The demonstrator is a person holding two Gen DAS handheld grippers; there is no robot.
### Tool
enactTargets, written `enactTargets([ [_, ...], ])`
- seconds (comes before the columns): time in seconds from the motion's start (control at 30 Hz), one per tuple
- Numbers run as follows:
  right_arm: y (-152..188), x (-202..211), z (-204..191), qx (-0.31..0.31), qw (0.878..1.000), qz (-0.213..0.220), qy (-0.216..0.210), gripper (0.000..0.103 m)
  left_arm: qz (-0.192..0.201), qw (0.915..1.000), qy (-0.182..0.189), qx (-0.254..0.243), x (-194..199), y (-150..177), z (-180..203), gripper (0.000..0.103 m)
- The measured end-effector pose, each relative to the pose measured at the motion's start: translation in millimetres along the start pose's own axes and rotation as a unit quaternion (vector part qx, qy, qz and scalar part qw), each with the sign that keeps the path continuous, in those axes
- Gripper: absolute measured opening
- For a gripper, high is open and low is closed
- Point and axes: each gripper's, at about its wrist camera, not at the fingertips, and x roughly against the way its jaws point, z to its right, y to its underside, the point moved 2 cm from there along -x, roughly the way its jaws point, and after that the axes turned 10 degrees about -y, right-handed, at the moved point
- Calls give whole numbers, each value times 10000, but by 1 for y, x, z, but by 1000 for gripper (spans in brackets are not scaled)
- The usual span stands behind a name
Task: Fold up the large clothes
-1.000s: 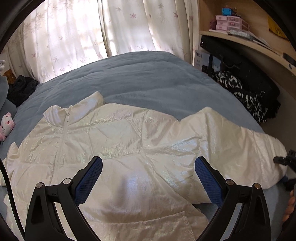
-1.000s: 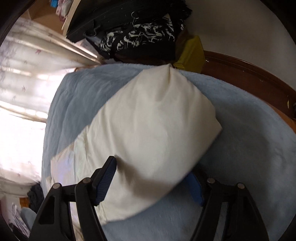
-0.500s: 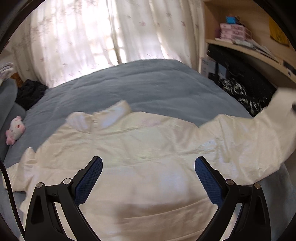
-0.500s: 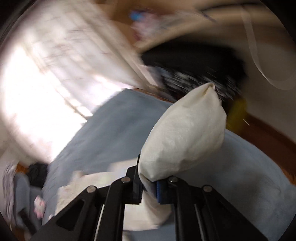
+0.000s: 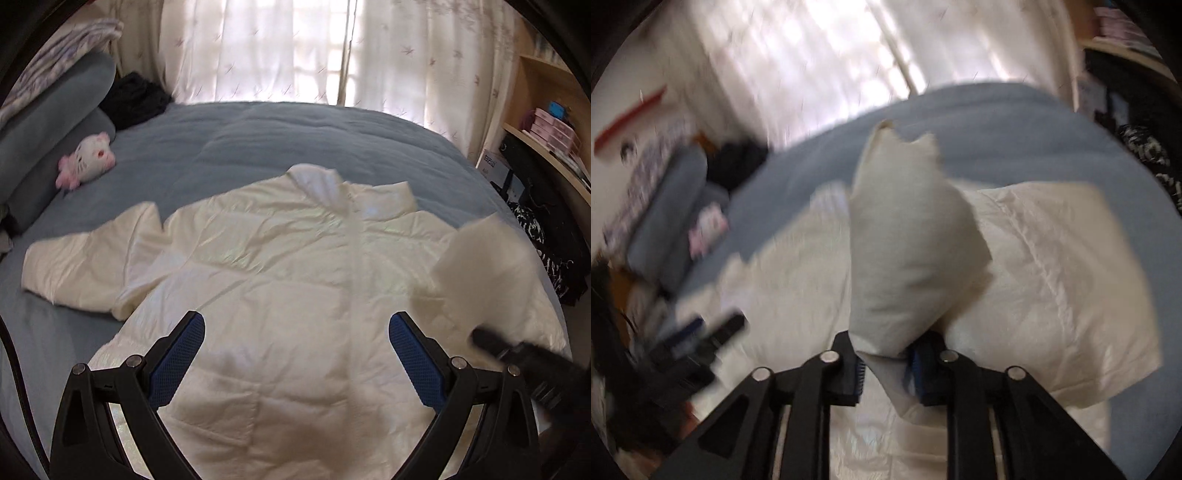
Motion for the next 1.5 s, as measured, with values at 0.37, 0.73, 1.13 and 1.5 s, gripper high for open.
enactTargets([
  [0.37, 40, -9, -26, 240, 9997, 63, 26, 64, -568, 9943, 892, 157, -24, 17, -14, 99],
  [0.73, 79, 38, 4, -133, 9966, 523, 627, 64, -1919, 9463, 2522, 641, -59, 45, 31, 99],
  [1.13, 91, 36, 19, -434, 9983, 311, 245, 53, -1404, 9685, 2015, -412, -51, 12, 103, 8],
  [1.5, 55, 83, 21, -161, 9947, 626, 802, 54, 27, 9941, 955, -514, -46, -53, 25, 10],
])
